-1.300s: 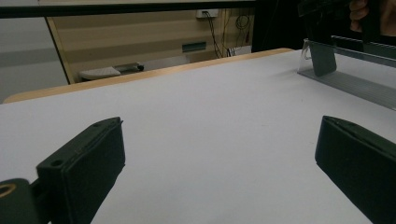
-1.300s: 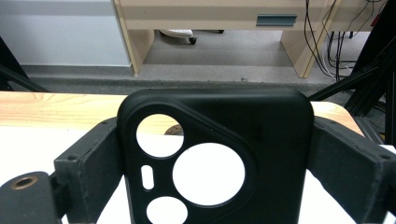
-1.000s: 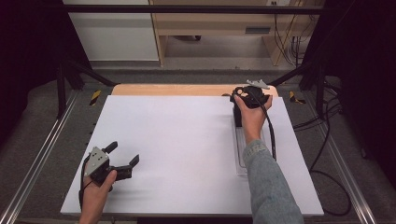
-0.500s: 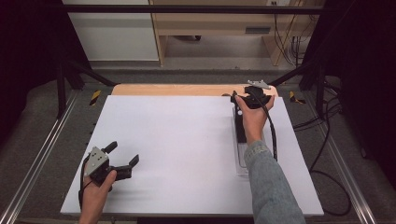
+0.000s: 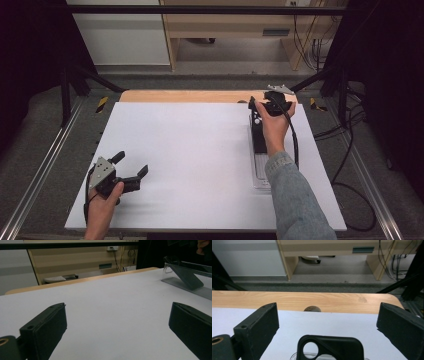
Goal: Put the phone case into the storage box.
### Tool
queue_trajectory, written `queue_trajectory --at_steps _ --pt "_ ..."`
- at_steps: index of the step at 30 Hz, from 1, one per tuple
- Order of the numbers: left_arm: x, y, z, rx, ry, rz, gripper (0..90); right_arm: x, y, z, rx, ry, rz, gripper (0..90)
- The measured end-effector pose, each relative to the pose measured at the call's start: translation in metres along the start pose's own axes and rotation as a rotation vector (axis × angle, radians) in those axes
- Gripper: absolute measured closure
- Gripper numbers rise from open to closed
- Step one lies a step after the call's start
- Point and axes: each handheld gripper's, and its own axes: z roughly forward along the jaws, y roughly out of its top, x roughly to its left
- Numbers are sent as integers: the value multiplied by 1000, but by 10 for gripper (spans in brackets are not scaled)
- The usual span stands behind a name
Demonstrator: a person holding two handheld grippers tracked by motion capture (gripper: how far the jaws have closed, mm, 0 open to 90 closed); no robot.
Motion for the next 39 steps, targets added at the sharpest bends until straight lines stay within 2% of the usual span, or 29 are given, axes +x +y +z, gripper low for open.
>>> queue_trajectory --at_steps 7,11,15,18,22,27,31,39 --pt "0 0 -2 -1 0 6 16 5 2 -8 7 32 -19 44" --pt "0 0 0 -1 -7 1 16 7 -1 -11 18 42 -4 49" --pt "-1 0 0 -1 -7 -4 16 5 0 -14 28 34 -5 55" --pt "-1 0 -1 -1 -4 -3 16 2 4 -16 28 45 16 58" --pt "1 -1 -1 -4 -2 -10 16 0 5 -20 31 48 6 62" --pt "-2 0 0 2 -18 7 16 0 6 -23 38 67 7 67" --pt "-3 -1 2 7 -19 2 15 0 7 -26 29 79 10 67" --pt "-1 -1 0 3 -6 -3 15 -5 8 -28 34 83 5 69"
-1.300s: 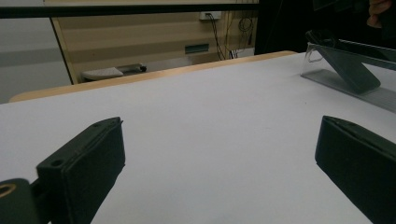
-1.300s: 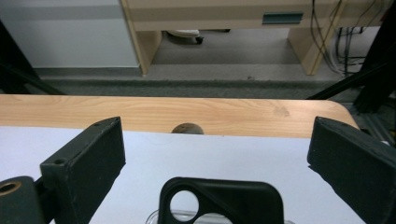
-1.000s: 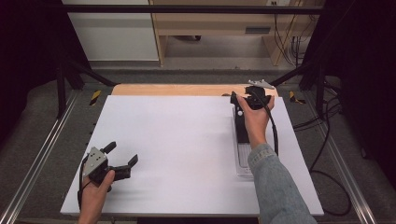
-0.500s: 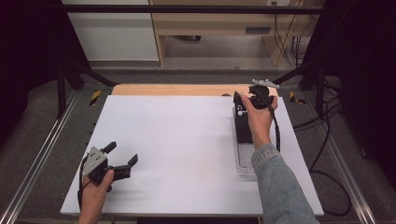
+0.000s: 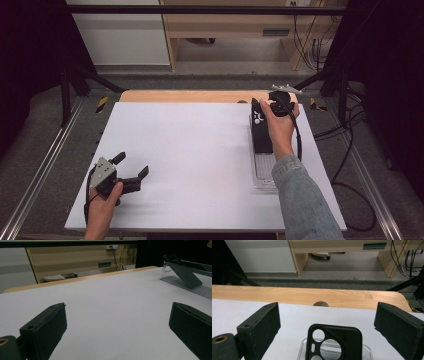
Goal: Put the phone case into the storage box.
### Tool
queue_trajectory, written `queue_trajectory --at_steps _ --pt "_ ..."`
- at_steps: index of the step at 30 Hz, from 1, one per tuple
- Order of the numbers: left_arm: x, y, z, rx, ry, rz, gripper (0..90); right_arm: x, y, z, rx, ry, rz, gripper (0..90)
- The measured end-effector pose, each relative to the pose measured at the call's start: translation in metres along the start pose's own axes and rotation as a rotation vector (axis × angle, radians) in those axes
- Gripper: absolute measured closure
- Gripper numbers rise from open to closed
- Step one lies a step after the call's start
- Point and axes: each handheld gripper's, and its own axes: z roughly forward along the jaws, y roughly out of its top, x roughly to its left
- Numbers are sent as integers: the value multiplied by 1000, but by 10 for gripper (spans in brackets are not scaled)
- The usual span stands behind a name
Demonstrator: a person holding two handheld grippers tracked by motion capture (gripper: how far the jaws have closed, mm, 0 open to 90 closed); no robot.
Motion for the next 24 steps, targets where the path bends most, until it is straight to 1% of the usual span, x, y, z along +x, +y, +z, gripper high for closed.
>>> queue_trajectory --at_steps 2,3,8,12,20,22,24 --pt "1 0 0 0 0 -3 15 -2 -1 -1 2 -3 -8 70" --pt "0 0 0 0 -1 -3 15 -2 -2 -2 3 -1 -2 70" --pt "0 0 0 4 -5 3 15 -4 -5 -4 5 4 -5 71" --pt "0 0 0 1 1 -1 15 -5 -6 -5 12 3 -23 72" --pt "1 0 0 2 2 7 15 -2 -5 -13 13 31 -37 76" --pt "1 0 -1 -1 -1 -4 15 -1 -5 -15 7 47 -32 78" --pt "1 -1 0 4 1 -4 15 1 -5 -17 7 58 -39 81"
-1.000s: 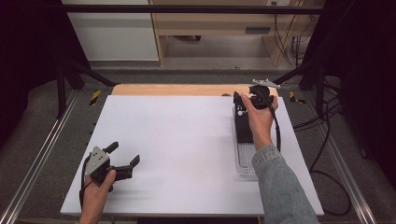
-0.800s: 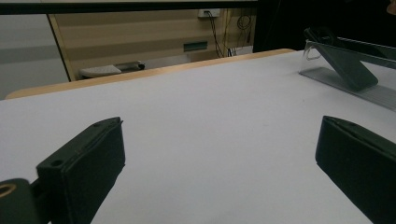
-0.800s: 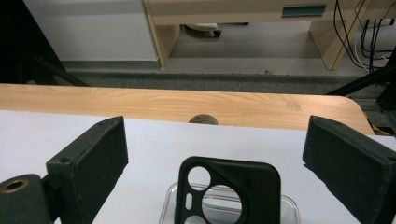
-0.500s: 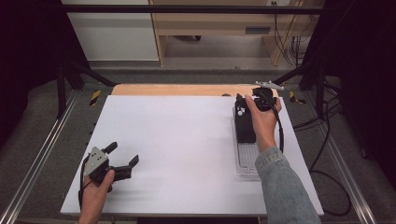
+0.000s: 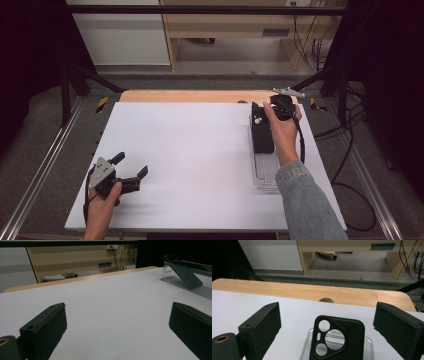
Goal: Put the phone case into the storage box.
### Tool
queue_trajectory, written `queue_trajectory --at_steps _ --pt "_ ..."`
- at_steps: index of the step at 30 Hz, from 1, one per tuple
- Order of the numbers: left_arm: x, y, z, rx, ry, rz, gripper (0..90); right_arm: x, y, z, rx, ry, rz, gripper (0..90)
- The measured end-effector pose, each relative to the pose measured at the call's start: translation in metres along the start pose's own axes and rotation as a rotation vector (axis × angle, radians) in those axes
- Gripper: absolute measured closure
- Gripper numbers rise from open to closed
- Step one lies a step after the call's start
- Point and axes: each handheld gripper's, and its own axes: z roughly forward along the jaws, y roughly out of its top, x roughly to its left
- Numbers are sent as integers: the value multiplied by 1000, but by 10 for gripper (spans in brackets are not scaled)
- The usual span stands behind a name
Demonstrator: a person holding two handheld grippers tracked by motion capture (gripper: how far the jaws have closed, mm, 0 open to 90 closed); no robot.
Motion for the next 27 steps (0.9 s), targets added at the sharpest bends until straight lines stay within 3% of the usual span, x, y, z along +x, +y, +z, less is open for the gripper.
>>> queue_trajectory --at_steps 8,17,27 --pt "-2 0 0 11 4 27 15 2 -9 -12 -12 32 -22 79" --pt "1 -1 -2 10 13 12 15 -10 -5 -26 -48 42 2 80" --pt "2 -1 -4 3 11 4 15 -8 -6 -35 -76 58 4 77"
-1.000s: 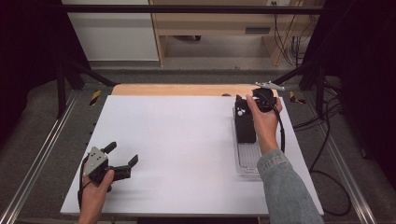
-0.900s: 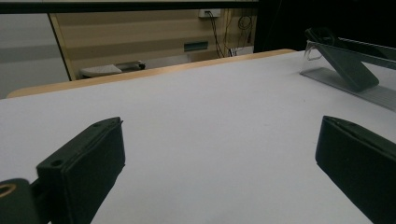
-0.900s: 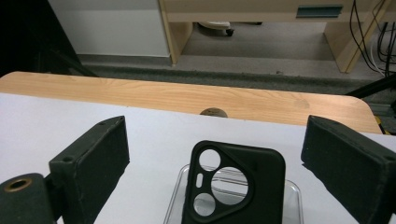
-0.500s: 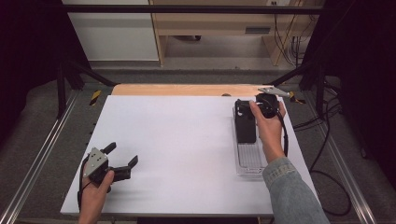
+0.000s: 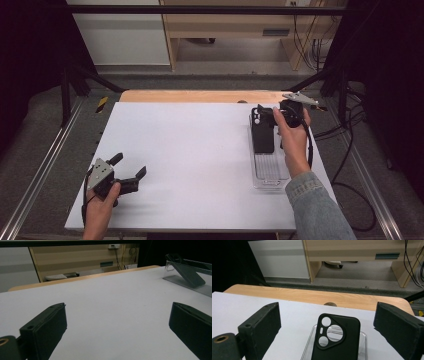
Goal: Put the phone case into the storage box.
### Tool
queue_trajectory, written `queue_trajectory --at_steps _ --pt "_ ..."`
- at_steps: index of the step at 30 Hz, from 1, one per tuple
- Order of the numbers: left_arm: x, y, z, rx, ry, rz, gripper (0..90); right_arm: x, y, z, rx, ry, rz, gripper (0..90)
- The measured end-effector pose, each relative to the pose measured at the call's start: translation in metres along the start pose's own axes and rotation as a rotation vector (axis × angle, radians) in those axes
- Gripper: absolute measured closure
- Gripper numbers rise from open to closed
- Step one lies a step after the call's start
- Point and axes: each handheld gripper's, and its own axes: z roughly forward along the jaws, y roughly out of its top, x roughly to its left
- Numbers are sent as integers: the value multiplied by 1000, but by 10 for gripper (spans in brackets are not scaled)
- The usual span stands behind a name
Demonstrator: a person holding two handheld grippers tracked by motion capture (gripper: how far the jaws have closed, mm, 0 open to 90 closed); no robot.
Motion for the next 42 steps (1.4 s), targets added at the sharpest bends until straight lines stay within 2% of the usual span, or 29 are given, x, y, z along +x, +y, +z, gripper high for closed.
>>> queue_trajectory --at_steps 12,18,30,42 --pt "0 0 -1 0 3 2 15 -2 6 -7 -31 20 25 75" --pt "0 0 -1 -1 5 0 15 -3 16 -15 -53 32 29 72" --pt "1 0 -1 0 5 -1 15 2 29 -26 -75 60 2 62" --pt "1 0 -2 -2 -3 2 15 5 33 -36 -92 84 -4 57"
